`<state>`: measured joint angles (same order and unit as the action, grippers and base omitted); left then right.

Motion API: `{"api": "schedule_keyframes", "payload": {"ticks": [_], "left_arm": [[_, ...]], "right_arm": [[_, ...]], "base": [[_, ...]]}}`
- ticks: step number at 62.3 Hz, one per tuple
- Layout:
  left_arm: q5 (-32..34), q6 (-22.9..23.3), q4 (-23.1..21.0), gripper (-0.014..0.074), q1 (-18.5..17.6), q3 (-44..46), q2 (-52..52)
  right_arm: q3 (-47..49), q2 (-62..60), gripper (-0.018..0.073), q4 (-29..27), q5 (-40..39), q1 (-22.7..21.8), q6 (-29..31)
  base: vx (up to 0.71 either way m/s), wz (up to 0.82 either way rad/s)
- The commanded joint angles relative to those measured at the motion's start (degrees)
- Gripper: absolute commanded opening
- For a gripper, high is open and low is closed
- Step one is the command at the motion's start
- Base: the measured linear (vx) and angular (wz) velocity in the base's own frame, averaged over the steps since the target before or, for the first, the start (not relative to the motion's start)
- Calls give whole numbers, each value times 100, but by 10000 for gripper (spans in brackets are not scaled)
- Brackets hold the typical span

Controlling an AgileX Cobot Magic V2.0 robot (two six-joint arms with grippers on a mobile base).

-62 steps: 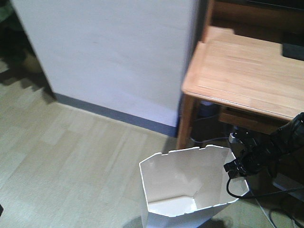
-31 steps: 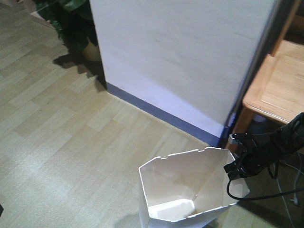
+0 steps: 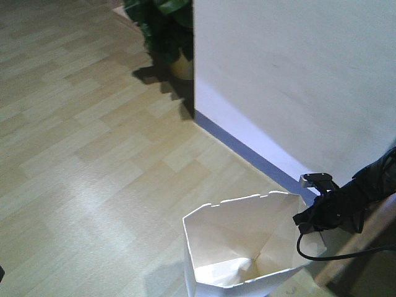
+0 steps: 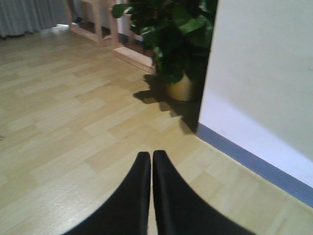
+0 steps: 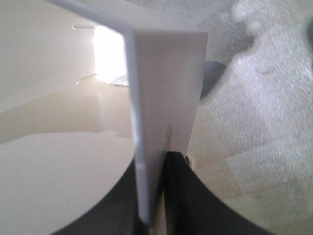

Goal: Move trash bin to bedside with robot
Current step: 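Hold the bin with the right gripper while the base turns toward the bed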

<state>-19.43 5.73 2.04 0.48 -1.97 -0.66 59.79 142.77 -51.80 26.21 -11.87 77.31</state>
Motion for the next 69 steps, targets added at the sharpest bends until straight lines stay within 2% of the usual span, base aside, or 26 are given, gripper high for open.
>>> {"api": "schedule_keyframes", "payload": {"ticks": [1,49,69], "left_arm": [[418,25,-13,-6,-4,-19,102],[418,25,-13,-6,-4,-19,102],[418,25,-13,-6,-4,-19,102]], "right_arm": [[35,-425,-1,-228,964,-11,16],[35,-425,-1,-228,964,-11,16],[35,-425,-1,-228,959,-11,16]], "base": [[13,50],[17,65],[21,47]]}}
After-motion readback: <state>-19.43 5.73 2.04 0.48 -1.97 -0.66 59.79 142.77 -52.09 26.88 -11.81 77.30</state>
